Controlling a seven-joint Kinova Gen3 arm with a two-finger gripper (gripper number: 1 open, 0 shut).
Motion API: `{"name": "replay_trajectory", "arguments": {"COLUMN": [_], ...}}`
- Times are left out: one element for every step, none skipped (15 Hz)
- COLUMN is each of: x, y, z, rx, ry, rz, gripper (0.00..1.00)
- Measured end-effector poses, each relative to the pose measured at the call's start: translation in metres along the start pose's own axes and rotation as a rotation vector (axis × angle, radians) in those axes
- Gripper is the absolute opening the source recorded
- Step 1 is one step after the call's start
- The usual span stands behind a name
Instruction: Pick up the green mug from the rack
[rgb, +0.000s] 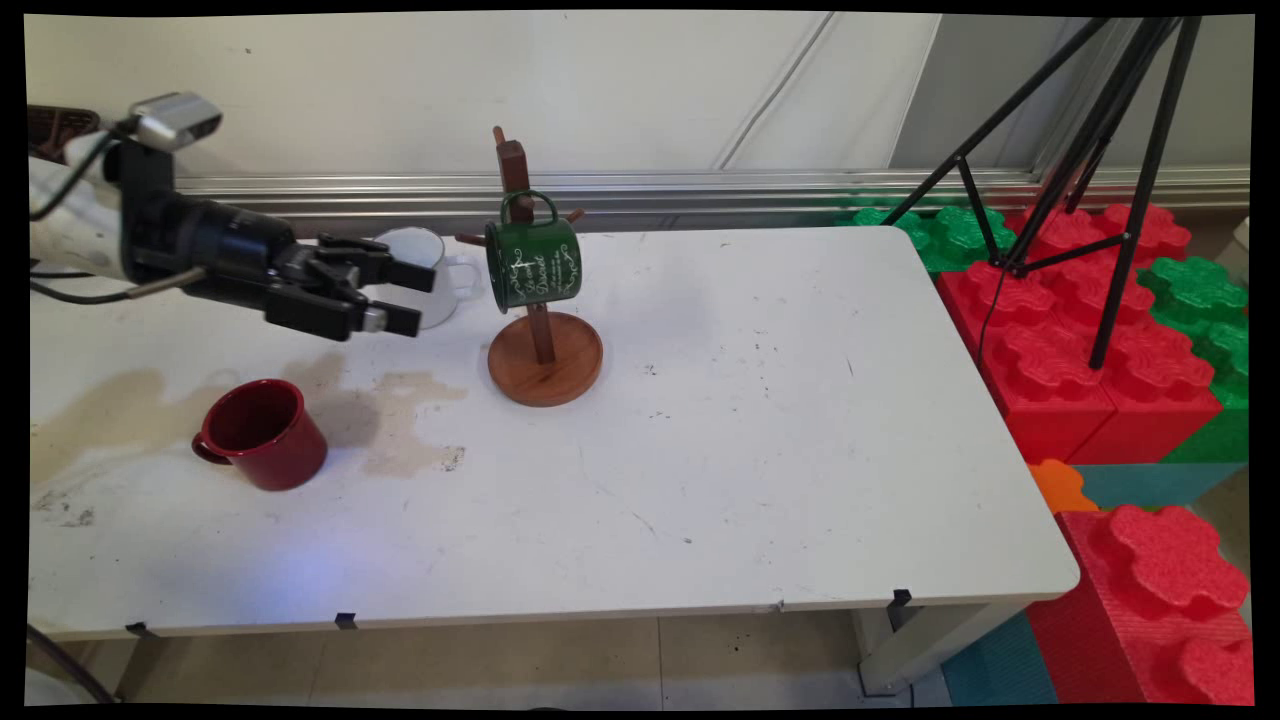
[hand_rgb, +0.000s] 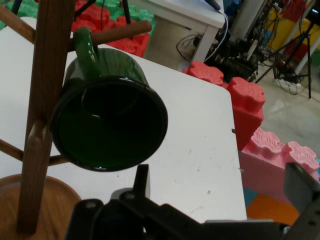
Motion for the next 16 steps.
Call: {"name": "replay_trajectory", "arguments": {"x": [-0.001, -0.002, -0.002, -0.003, -0.003, -0.004, -0.005, -0.006, -0.007, -0.007, -0.007, -0.008, -0.008, -0.008, -0.008, -0.008], "y": [-0.002, -0.003, -0.004, -0.006, -0.007, -0.009, -0.01, -0.011, -0.012, -0.013, -0.014, -0.014, -0.015, -0.016, -0.016, -0.017], "z": [0.006, 0.011, 0.014, 0.019, 0.022, 0.028, 0.032, 0.036, 0.039, 0.042, 0.045, 0.047, 0.05, 0.052, 0.054, 0.056], "rx": [0.003, 0.005, 0.007, 0.01, 0.012, 0.015, 0.017, 0.019, 0.021, 0.021, 0.022, 0.022, 0.024, 0.025, 0.026, 0.027], "ry": [0.005, 0.009, 0.013, 0.018, 0.021, 0.027, 0.032, 0.039, 0.045, 0.049, 0.056, 0.06, 0.067, 0.071, 0.078, 0.082], "rz": [-0.003, -0.006, -0.008, -0.012, -0.015, -0.02, -0.025, -0.031, -0.036, -0.04, -0.044, -0.047, -0.052, -0.055, -0.06, -0.063], "gripper": [1.0, 1.0, 1.0, 1.0, 1.0, 1.0, 1.0, 1.0, 1.0, 1.0, 1.0, 1.0, 1.0, 1.0, 1.0, 1.0]}}
